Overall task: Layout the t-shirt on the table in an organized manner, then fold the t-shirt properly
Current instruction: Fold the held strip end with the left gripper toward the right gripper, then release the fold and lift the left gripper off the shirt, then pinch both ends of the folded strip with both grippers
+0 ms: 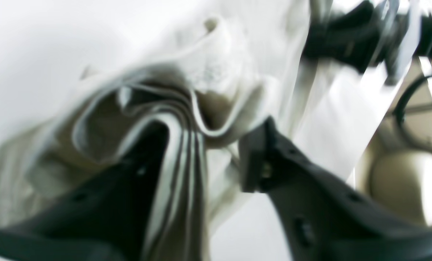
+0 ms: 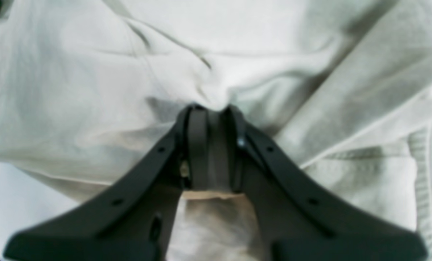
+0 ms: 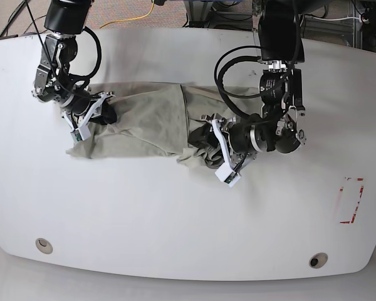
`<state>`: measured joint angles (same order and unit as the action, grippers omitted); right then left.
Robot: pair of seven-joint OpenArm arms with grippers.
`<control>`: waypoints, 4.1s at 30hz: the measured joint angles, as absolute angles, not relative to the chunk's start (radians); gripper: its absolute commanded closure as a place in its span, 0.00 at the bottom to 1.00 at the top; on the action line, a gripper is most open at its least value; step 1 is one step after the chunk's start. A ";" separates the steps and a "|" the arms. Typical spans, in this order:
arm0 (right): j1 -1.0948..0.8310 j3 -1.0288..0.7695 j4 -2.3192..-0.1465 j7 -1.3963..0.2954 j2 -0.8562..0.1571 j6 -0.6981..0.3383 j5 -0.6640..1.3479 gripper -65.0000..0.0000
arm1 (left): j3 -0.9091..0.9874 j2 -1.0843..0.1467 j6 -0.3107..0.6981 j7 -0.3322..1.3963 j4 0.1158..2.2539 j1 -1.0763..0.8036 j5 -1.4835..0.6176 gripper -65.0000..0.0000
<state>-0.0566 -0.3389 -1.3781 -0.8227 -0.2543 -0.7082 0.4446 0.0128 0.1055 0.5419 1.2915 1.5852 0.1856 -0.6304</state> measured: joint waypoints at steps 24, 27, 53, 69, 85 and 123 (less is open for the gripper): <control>-0.057 -0.339 -1.378 -0.822 -0.253 -0.708 0.445 0.85 | 0.010 0.108 0.516 1.351 1.591 0.180 -0.713 0.55; -0.057 -0.339 -1.378 -0.822 -0.252 -0.708 0.445 0.85 | 0.007 0.092 0.517 1.353 1.592 0.179 -0.717 0.55; -0.055 -0.336 -1.410 -0.841 -0.229 -0.707 0.426 0.84 | 0.136 -0.204 0.518 1.000 1.644 0.172 -0.440 0.56; -0.052 -0.350 -1.845 -1.116 -0.105 -0.696 0.342 0.29 | 0.168 -0.202 0.525 0.894 1.574 0.113 -0.347 0.56; 0.005 -0.570 -1.890 -1.197 -0.048 -0.693 0.340 0.16 | 0.123 -0.166 0.523 0.886 1.619 0.053 -0.337 0.56; 0.121 -0.936 -1.163 -1.383 -0.260 -0.699 0.866 0.16 | 0.074 -0.184 0.535 0.728 1.343 0.066 -0.371 0.56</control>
